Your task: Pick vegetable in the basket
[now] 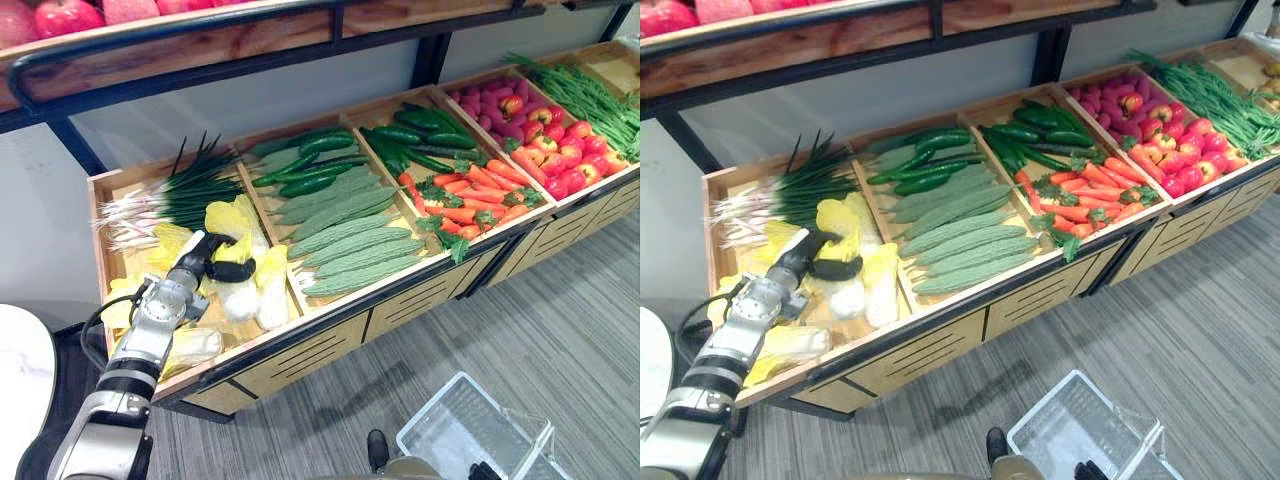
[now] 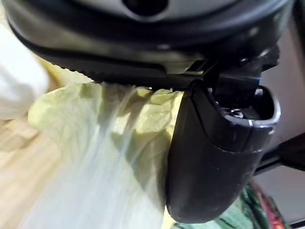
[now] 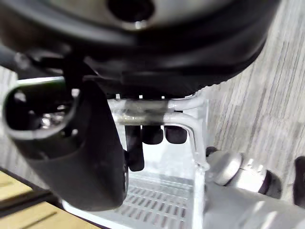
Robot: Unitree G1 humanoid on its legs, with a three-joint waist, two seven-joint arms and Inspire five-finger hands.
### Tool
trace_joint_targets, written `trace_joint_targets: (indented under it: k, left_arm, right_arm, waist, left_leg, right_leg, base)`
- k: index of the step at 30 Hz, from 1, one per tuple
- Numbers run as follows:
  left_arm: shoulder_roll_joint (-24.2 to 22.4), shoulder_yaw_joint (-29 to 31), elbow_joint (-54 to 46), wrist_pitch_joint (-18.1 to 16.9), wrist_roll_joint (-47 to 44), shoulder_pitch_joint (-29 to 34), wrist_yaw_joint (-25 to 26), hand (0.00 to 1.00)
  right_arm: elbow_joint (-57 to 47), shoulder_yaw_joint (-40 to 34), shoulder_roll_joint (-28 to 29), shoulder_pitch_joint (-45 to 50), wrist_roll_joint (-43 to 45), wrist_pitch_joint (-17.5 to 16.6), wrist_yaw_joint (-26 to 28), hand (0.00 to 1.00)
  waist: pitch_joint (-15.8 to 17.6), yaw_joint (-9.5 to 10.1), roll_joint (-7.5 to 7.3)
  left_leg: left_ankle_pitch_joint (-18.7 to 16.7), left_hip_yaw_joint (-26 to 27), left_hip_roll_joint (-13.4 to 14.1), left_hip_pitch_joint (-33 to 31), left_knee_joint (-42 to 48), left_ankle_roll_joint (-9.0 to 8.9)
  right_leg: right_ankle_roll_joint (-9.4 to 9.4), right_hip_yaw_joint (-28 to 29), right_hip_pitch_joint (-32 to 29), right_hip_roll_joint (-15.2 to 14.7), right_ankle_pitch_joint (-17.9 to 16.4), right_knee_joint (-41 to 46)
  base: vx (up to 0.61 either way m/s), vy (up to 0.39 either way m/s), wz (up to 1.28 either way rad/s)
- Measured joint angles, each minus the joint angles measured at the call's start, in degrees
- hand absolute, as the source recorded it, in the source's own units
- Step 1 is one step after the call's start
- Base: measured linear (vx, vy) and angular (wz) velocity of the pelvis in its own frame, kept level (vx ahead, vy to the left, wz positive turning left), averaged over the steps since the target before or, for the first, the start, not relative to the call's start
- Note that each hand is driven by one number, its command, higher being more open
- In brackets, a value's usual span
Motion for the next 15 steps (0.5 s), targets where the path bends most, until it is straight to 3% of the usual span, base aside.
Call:
trace_joint_targets:
  k: [3,7,15]
  left_arm:
    - [0.0,0.0,-3.5,-0.1,-1.2,-1.0,0.4,0.0]
    - [0.0,0.4,-10.7,-0.3,-1.2,-1.3,1.3,0.0]
    - [-1.9,0.4,-18.3,-0.3,-1.2,-1.9,1.8,0.0]
  right_arm:
    - [-3.1,-5.9,0.0,1.0,2.0,1.4,-0.7,0.0]
    - [-14.9,-12.1,0.0,3.0,2.5,3.0,-3.1,0.0]
    - [-42.8,-11.8,-2.3,1.3,2.1,3.1,-5.1,0.0]
  waist:
    - [-1.8,-0.16,-0.59]
    - [-4.3,-0.93,-1.38]
    - [-5.9,-3.28,-3.92]
  left_leg:
    - [0.0,0.2,0.0,0.2,-0.3,0.0]
    - [0.0,1.5,-0.2,1.9,-1.3,-0.11]
    - [-1.1,5.1,-0.8,4.7,-1.0,-0.19]
  right_leg:
    - [0.04,0.2,0.1,0.2,0.3,-0.2]
    - [-0.1,1.5,0.5,0.6,0.4,0.3]
    - [0.56,5.4,0.7,1.0,0.5,1.5]
  base:
    - [-0.04,-0.012,-0.05]
    - [0.02,0.02,-0.14]
    - [-0.05,0.009,-0.25]
